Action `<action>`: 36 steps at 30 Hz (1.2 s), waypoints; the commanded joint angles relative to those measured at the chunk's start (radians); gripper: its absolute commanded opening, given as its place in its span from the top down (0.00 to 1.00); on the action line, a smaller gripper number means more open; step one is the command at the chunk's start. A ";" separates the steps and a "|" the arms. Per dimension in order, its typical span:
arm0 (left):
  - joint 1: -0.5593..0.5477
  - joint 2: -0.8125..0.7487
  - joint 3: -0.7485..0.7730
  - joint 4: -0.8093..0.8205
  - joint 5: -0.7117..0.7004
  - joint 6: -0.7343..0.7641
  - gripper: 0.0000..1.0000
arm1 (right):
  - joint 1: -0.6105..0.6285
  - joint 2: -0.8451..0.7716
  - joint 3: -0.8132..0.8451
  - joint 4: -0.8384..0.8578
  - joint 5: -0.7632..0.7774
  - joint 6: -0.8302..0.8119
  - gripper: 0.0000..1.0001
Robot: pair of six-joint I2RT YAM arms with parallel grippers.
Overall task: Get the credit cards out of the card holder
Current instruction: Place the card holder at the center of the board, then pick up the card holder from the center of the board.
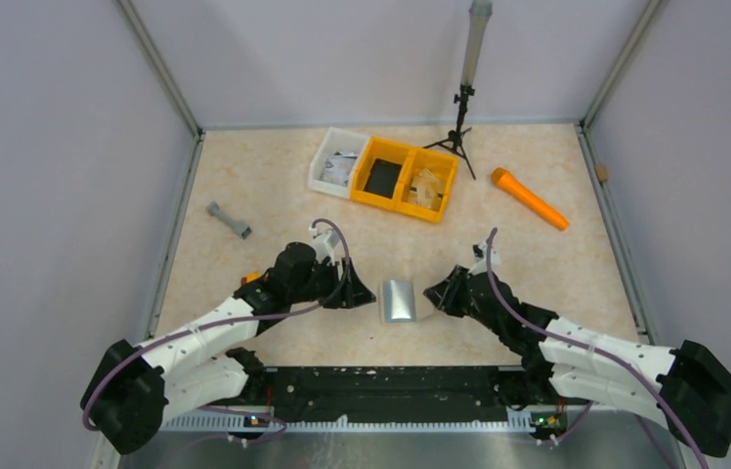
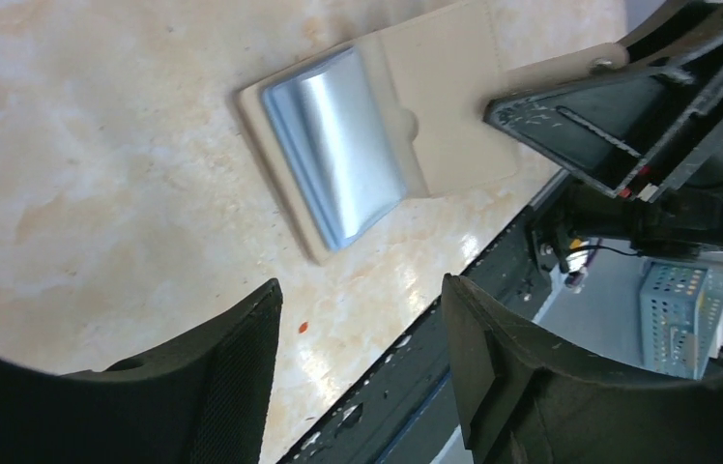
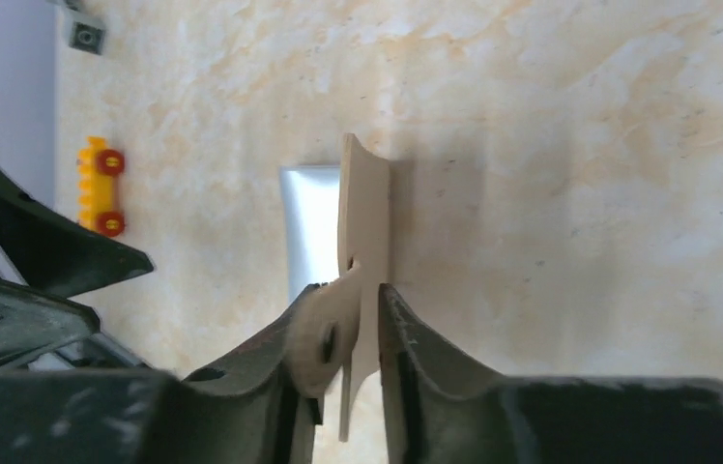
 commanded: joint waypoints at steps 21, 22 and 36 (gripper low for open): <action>-0.004 0.125 -0.002 0.000 -0.033 0.007 0.37 | 0.072 0.330 0.197 -0.103 0.040 -0.167 0.56; -0.005 0.127 -0.007 0.004 -0.031 0.006 0.37 | 0.073 0.334 0.196 -0.099 0.038 -0.165 0.59; 0.066 -0.028 -0.095 0.177 0.081 -0.053 0.31 | -0.052 -0.106 0.004 0.118 -0.107 0.050 1.00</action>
